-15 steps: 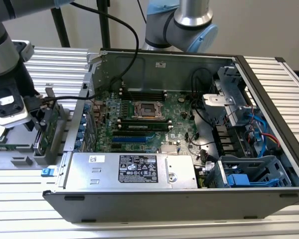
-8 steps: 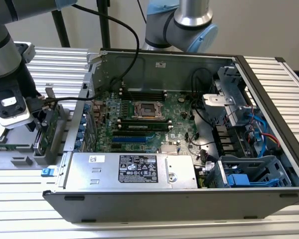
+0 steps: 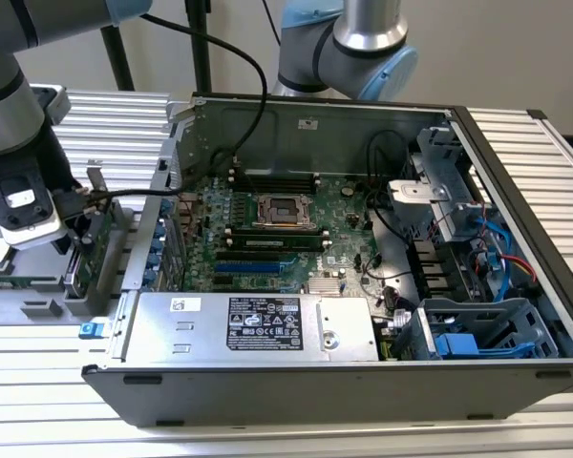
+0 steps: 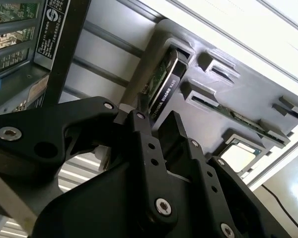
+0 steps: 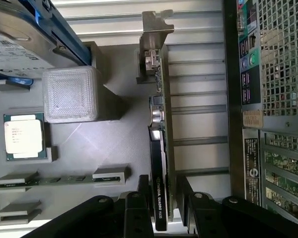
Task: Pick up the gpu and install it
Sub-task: 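Pick up the gpu and move the gpu toward the slot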
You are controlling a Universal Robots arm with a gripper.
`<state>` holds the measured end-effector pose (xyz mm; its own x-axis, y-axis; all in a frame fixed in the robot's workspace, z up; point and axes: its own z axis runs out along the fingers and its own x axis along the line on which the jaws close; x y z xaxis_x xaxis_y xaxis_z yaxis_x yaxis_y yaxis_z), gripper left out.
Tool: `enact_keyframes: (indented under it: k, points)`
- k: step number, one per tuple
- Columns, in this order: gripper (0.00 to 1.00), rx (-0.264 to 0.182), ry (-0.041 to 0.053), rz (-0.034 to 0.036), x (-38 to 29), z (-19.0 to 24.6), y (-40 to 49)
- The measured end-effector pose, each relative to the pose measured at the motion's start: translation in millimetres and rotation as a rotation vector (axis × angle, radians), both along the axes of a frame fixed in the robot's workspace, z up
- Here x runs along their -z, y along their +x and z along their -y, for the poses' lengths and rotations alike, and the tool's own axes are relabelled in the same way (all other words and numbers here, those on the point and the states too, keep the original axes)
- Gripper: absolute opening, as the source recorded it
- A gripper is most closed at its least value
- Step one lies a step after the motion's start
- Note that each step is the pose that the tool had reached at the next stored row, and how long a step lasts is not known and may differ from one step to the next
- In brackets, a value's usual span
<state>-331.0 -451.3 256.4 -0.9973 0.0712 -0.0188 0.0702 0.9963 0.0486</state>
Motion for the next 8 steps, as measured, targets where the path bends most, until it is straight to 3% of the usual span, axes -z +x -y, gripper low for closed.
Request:
enact_keyframes:
  k: [8]
  points:
    - [1.00, 0.000, 0.0000, -0.0001, 5.6, -0.2, 0.0]
